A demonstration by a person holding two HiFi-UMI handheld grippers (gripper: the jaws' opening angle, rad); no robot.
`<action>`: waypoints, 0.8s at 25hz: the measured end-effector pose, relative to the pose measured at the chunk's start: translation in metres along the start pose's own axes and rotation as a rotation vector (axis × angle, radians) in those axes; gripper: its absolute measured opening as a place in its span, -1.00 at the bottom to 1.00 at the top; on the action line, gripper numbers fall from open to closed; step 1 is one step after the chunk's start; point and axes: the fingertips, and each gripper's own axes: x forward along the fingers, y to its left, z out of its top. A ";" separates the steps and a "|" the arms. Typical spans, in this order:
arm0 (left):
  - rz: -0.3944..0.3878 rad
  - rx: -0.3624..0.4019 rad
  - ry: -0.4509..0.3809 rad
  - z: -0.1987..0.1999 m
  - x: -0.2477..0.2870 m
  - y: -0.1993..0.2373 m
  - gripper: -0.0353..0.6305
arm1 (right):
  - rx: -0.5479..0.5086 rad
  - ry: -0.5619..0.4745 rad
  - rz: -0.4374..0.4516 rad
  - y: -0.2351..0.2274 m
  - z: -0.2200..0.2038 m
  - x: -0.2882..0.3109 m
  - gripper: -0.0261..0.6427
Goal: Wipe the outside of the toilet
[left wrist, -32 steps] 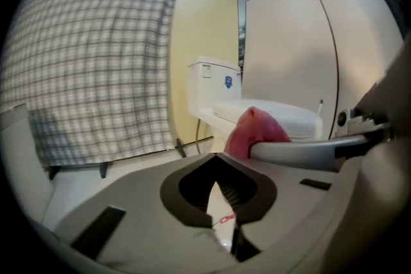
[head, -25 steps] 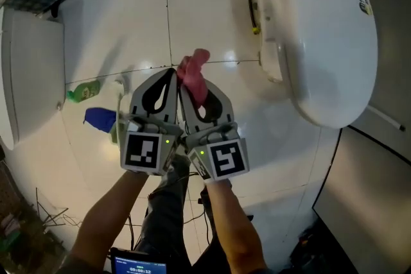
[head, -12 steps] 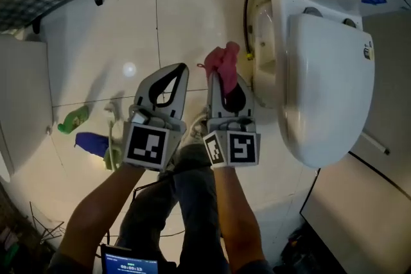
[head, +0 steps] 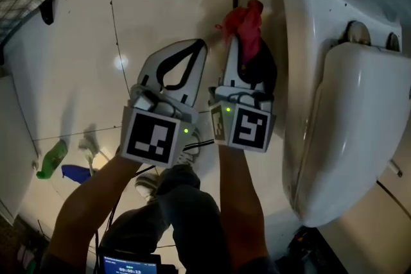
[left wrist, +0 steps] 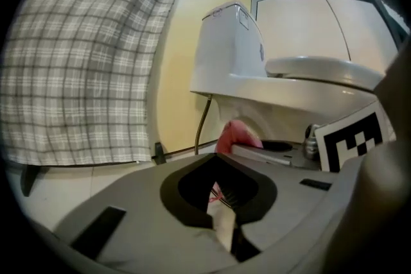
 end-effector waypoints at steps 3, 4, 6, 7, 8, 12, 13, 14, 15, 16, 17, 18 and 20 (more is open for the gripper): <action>-0.033 0.011 -0.007 -0.010 0.016 -0.009 -0.86 | -0.012 -0.019 -0.067 -0.027 -0.003 -0.014 -0.65; -0.046 0.012 -0.006 -0.013 0.017 -0.015 -0.86 | -0.009 -0.020 -0.085 -0.032 -0.003 -0.025 -0.65; -0.082 0.015 0.000 -0.019 0.013 -0.034 -0.86 | 0.019 -0.007 -0.112 -0.034 -0.004 -0.055 -0.65; -0.104 0.015 0.007 -0.022 0.009 -0.046 -0.86 | 0.034 0.007 -0.119 -0.033 -0.006 -0.071 -0.65; -0.125 0.014 0.018 -0.027 0.005 -0.059 -0.86 | 0.039 0.020 -0.123 -0.032 -0.009 -0.088 -0.66; -0.171 -0.006 0.050 -0.040 -0.013 -0.103 -0.86 | 0.011 0.067 -0.153 -0.035 -0.019 -0.150 -0.66; -0.179 -0.011 0.048 -0.041 -0.018 -0.112 -0.86 | 0.020 0.081 -0.163 -0.036 -0.020 -0.164 -0.66; -0.188 -0.013 0.047 -0.043 -0.024 -0.121 -0.86 | 0.018 0.092 -0.171 -0.038 -0.022 -0.178 -0.66; -0.198 -0.016 0.050 -0.047 -0.030 -0.129 -0.86 | 0.005 0.101 -0.178 -0.040 -0.024 -0.191 -0.66; -0.208 -0.019 0.058 -0.052 -0.035 -0.138 -0.86 | -0.004 0.110 -0.182 -0.042 -0.026 -0.203 -0.66; -0.217 -0.023 0.066 -0.057 -0.040 -0.145 -0.86 | -0.001 0.122 -0.185 -0.042 -0.031 -0.212 -0.66; -0.225 -0.027 0.073 -0.063 -0.043 -0.151 -0.86 | 0.003 0.134 -0.185 -0.042 -0.036 -0.219 -0.66; -0.232 -0.033 0.084 -0.070 -0.045 -0.155 -0.86 | -0.007 0.144 -0.173 -0.039 -0.044 -0.221 -0.66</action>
